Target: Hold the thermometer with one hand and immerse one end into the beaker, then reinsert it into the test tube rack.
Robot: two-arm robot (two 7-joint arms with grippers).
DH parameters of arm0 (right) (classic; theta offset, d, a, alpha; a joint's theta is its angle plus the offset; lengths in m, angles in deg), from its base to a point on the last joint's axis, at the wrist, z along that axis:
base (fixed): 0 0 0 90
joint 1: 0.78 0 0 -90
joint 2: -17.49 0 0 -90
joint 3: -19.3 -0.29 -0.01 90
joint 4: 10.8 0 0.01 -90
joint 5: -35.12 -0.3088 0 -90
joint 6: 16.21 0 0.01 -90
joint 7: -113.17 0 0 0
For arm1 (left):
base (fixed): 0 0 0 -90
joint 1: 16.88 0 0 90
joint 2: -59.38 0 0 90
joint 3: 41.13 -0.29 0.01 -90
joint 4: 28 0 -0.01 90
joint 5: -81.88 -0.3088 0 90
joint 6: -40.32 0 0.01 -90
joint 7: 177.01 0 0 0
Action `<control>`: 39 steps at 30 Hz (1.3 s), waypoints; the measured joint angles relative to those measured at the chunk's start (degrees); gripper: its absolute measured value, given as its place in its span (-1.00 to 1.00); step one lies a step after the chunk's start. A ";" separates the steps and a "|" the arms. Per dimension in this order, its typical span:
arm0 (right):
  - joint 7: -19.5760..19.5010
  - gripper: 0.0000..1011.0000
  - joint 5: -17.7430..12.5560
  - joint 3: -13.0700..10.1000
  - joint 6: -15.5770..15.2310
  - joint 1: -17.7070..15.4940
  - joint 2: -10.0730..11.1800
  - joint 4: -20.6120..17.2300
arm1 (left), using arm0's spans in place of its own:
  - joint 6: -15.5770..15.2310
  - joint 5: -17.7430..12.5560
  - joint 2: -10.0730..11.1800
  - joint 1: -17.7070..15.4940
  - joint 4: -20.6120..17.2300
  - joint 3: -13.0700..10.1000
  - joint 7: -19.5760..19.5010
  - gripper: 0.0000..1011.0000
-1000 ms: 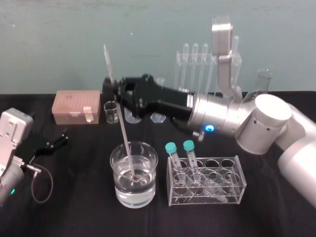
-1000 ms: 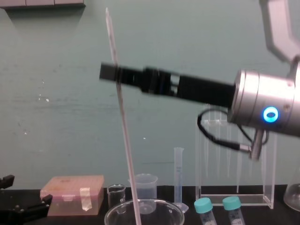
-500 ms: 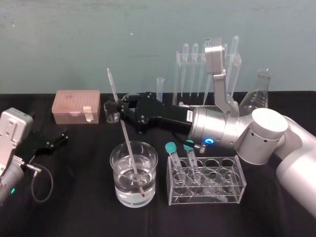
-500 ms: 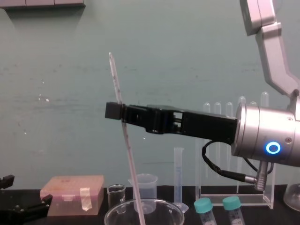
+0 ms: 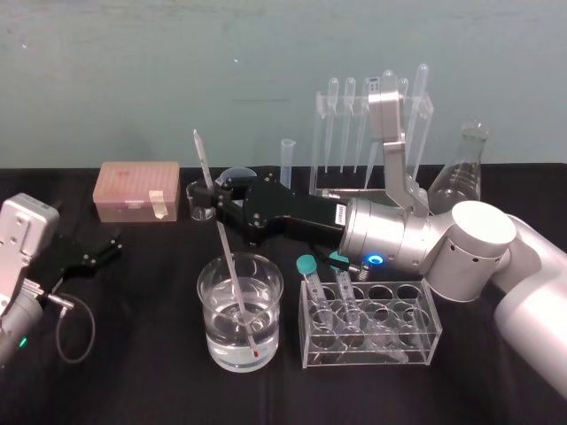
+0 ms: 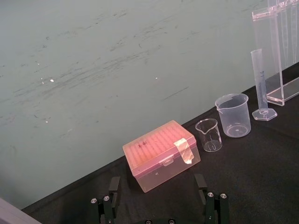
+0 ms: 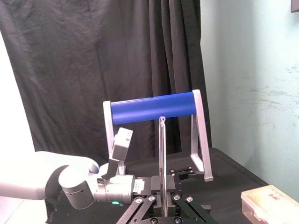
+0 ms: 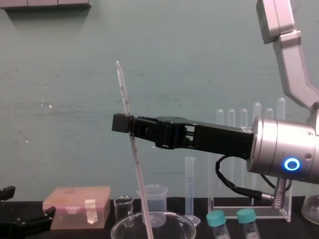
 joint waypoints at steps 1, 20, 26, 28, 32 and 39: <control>0.00 -0.89 0.02 -0.03 0.02 -0.05 -0.01 -0.03 | 0.00 0.00 0.00 0.00 0.00 0.00 0.00 0.99; 0.02 -0.89 0.50 -0.65 0.54 -0.74 0.09 -0.47 | 0.00 0.00 0.00 0.00 0.00 0.00 0.00 0.99; 0.33 -0.89 0.53 -0.84 0.84 -0.96 0.20 -0.48 | 0.00 0.00 0.00 0.00 0.00 0.00 0.00 0.99; 0.41 -0.89 0.53 -0.88 0.94 -0.98 0.19 -0.48 | 0.00 0.00 0.00 0.00 0.00 0.00 0.00 0.99; 0.74 -0.89 0.53 -0.99 1.23 -1.10 0.20 -0.48 | 0.00 0.00 0.00 0.00 0.00 0.00 0.00 0.99; 1.51 -0.89 0.76 -1.12 2.29 -1.21 0.21 -0.36 | 0.00 0.00 0.00 0.00 0.00 0.00 0.00 0.99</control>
